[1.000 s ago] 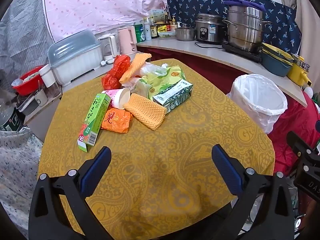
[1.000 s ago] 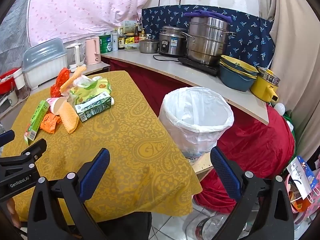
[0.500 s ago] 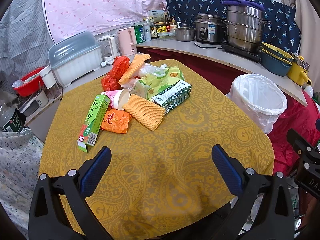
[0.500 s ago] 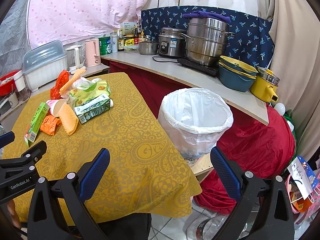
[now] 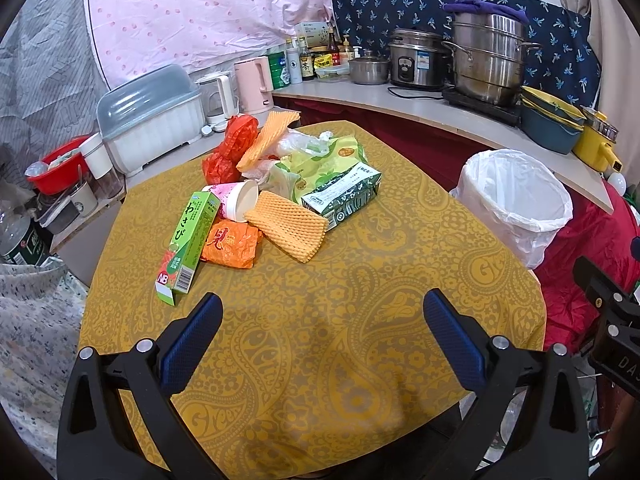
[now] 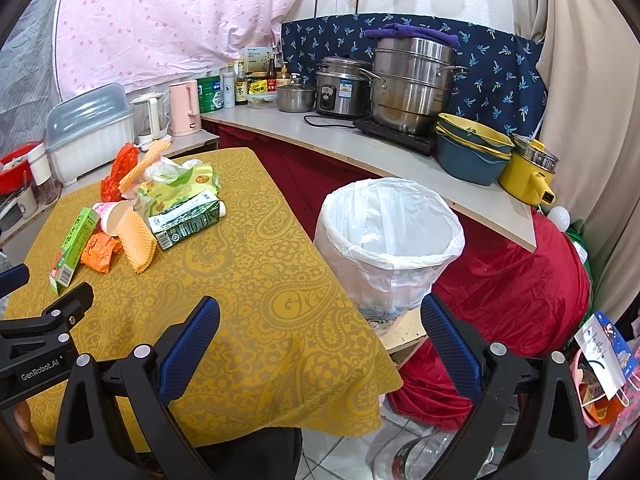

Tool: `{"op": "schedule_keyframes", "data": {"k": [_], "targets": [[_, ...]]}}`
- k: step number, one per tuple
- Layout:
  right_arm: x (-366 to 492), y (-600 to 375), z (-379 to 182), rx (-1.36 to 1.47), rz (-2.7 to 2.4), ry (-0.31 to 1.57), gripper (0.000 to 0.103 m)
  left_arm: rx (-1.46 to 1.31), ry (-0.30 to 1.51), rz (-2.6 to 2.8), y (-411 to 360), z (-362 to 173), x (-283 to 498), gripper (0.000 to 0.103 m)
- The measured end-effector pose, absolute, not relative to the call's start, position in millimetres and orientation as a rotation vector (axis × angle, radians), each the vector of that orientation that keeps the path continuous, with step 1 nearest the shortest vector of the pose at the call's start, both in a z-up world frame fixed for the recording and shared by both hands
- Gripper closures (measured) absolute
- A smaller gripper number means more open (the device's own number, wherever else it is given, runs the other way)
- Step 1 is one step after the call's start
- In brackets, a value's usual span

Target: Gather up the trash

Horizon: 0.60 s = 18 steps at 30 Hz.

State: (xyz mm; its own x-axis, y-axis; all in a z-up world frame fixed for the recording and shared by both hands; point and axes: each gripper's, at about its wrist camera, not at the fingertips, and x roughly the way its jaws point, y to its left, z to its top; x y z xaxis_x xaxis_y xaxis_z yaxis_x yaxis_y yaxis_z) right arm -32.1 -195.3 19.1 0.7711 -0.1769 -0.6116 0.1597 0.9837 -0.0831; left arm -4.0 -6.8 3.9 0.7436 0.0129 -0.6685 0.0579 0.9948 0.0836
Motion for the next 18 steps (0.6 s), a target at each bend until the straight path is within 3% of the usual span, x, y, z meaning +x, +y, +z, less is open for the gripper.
{"op": "schedule_keyframes", "data": {"k": [18], "targets": [[-30.9, -196.9, 24.5, -0.028, -0.188, 0.658, 0.007, 0.104, 0.725, -0.025, -10.3, 11.3, -5.1, 0.007]]}}
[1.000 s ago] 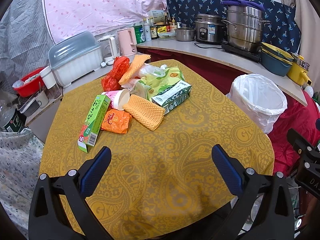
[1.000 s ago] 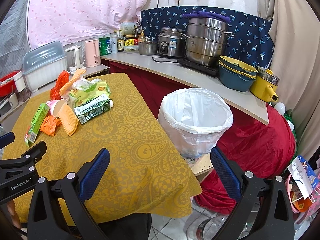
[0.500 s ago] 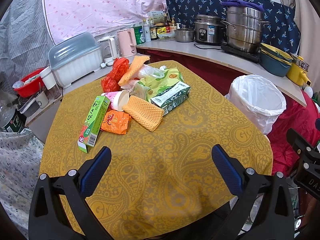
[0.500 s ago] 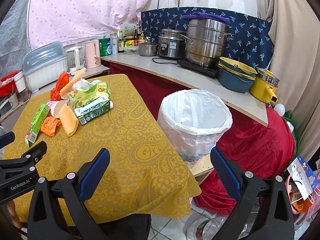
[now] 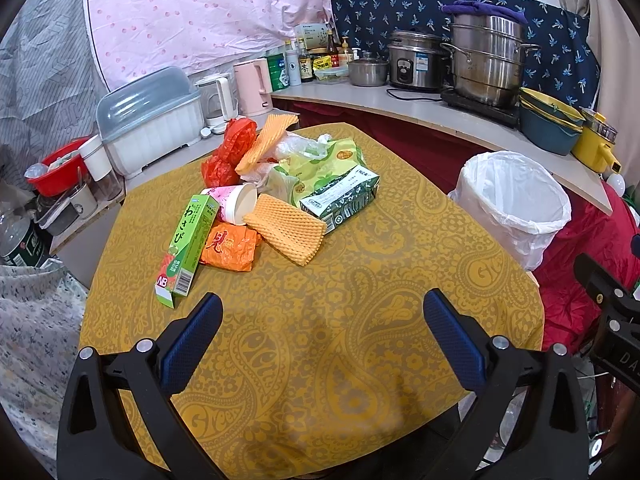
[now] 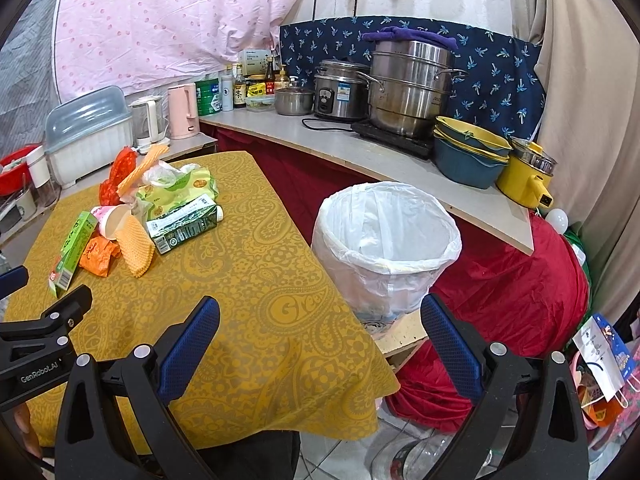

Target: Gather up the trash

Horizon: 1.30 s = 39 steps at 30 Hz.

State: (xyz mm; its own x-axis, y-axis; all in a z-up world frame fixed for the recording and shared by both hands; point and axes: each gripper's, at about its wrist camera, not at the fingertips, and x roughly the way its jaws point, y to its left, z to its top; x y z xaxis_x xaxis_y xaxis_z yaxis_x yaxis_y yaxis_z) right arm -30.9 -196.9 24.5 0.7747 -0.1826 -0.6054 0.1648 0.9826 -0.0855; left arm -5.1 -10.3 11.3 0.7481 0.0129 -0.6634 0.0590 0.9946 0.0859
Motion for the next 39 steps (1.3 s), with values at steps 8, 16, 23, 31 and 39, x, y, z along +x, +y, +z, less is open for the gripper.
{"op": "schedule_keyframes", "data": {"k": [8, 16, 23, 31, 39], "targets": [[-30.9, -197.5, 25.0, -0.029, -0.187, 0.657, 0.007, 0.107, 0.724, -0.027, -13.1, 12.2, -4.3, 0.007], [-31.0, -197.3, 24.7, -0.029, -0.186, 0.657, 0.007, 0.107, 0.724, -0.027, -13.4, 12.2, -4.3, 0.007], [-31.3, -197.3, 25.8, -0.027, -0.186, 0.656, 0.007, 0.107, 0.724, -0.024, -14.8, 12.3, -4.1, 0.007], [-30.5, -197.5, 25.6, -0.027, -0.187, 0.658, 0.007, 0.104, 0.725, -0.025, -14.1, 10.9, -3.6, 0.007], [-30.7, -199.9, 25.6, -0.026, -0.188, 0.658, 0.007, 0.105, 0.725, -0.025, -14.5, 10.0, -3.9, 0.007]]}}
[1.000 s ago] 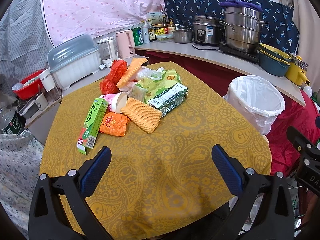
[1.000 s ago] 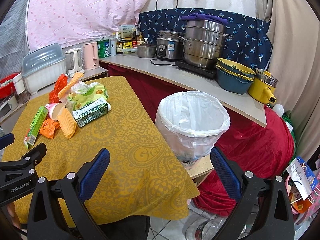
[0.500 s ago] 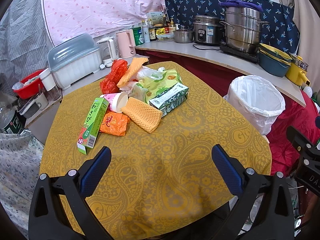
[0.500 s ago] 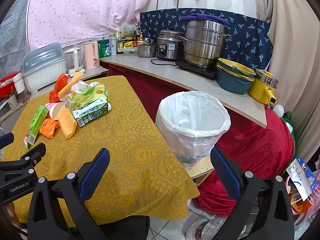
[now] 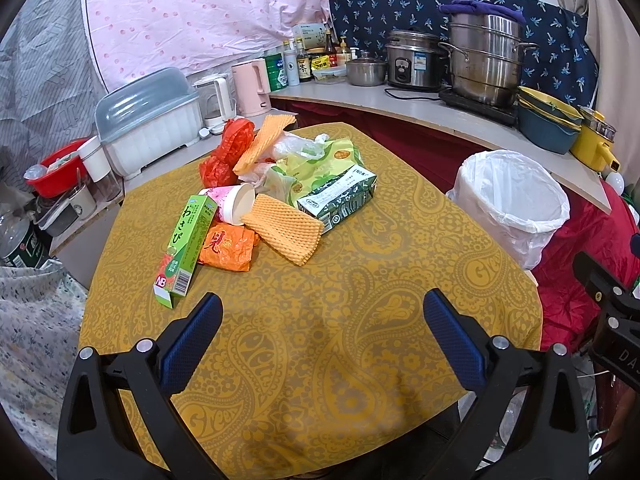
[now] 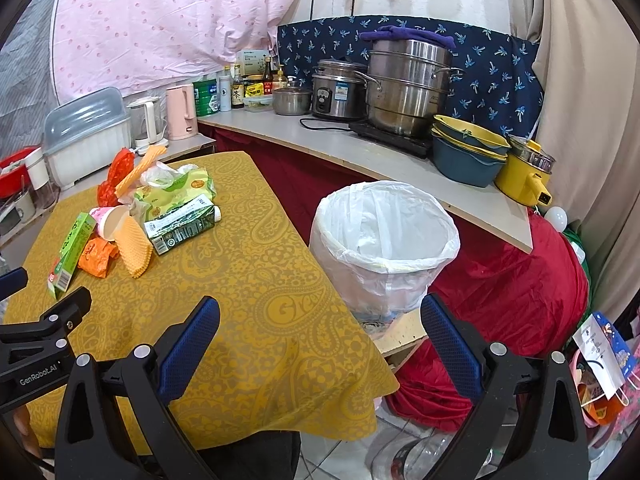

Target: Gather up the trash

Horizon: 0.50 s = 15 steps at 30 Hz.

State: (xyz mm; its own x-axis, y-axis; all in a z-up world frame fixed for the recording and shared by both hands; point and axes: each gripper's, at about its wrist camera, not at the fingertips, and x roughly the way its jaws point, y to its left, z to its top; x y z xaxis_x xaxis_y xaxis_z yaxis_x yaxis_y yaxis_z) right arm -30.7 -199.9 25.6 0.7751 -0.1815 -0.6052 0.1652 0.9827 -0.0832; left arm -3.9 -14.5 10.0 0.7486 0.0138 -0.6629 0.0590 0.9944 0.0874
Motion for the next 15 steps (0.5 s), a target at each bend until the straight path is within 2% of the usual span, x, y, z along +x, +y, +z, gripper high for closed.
{"op": "schedule_keyframes", "data": {"k": [15], "targets": [[-26.2, -202.7, 18.6, -0.021, -0.208, 0.675, 0.007, 0.095, 0.733, -0.027, -8.3, 6.2, 0.2, 0.007]]}}
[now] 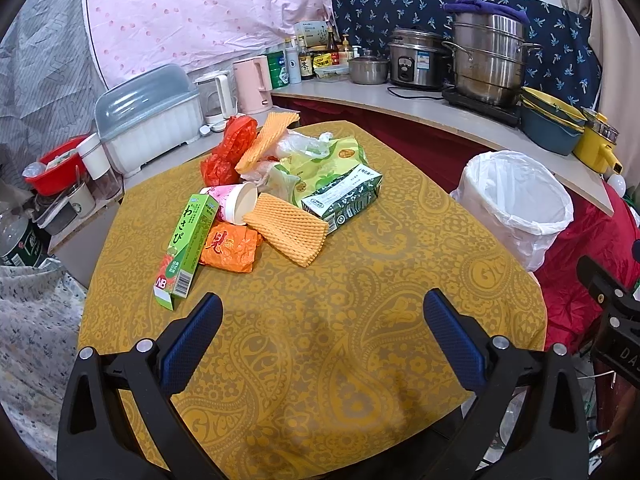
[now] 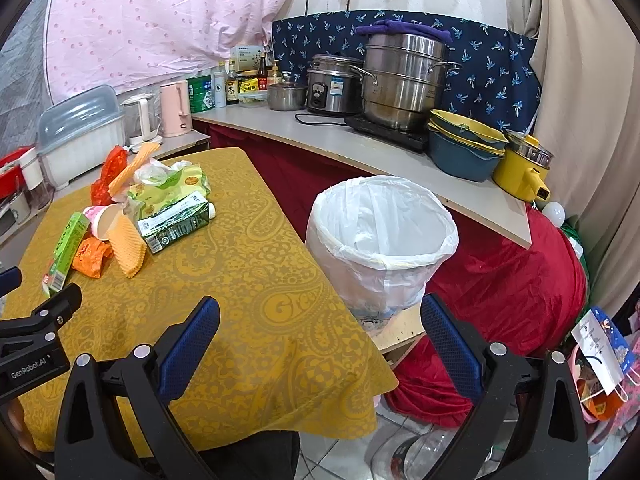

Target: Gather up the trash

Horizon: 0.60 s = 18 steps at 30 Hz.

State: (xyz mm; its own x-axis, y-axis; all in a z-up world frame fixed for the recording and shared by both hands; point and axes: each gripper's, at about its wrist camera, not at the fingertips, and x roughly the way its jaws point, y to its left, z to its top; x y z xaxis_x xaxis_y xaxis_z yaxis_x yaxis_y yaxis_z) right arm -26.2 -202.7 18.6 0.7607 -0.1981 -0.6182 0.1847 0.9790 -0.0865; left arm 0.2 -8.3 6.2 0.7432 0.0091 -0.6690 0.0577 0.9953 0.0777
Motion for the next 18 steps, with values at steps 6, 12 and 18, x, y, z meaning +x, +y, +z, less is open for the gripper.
{"op": "schedule_keyframes", "data": {"k": [6, 12, 18], "targets": [[-18.7, -200.7, 15.7, -0.021, -0.223, 0.689, 0.007, 0.091, 0.747, -0.037, -2.7, 3.7, 10.0, 0.007], [-7.7, -193.6, 12.2, -0.015, -0.237, 0.690, 0.007, 0.098, 0.752, -0.038, 10.0, -0.3, 22.8, 0.007], [15.5, -167.8, 3.3, -0.051, -0.220, 0.708, 0.007, 0.088, 0.773, 0.040, 50.6, -11.0, 49.5, 0.007]]}}
